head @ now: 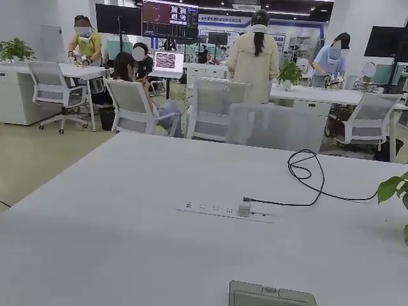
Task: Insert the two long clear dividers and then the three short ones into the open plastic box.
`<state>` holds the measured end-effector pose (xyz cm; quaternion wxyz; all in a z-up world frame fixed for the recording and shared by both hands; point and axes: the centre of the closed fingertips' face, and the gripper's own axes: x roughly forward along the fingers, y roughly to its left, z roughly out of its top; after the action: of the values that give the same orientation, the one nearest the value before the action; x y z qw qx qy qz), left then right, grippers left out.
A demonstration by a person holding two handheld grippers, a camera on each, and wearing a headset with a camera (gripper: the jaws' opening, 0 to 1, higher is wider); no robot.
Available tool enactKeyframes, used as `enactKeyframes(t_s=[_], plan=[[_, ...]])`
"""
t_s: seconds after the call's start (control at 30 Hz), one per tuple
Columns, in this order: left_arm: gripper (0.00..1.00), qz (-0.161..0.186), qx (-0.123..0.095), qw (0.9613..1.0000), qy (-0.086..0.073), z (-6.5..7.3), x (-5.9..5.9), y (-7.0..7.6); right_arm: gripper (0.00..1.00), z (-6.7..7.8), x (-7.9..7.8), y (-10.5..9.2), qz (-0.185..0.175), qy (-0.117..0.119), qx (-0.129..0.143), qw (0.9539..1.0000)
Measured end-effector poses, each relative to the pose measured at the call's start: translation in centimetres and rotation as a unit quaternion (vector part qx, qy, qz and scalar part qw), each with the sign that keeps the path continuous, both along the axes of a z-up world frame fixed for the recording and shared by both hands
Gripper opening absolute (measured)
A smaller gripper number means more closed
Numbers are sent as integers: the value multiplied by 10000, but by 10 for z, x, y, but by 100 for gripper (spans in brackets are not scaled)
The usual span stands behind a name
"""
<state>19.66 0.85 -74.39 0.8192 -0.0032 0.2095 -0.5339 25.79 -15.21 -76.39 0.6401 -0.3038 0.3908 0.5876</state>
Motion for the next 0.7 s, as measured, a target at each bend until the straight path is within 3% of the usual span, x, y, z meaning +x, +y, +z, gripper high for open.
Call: enactKeyframes(t_s=[0.47, 0.7], plan=[[97, 11, 17, 10000, 9, 0, 0, 1, 54, -32, -6, -51, 170, 82, -627, 9979], [96, 26, 34, 10000, 39, -1, 0, 2, 53, -52, -9, -67, 343, 79, -951, 9948]])
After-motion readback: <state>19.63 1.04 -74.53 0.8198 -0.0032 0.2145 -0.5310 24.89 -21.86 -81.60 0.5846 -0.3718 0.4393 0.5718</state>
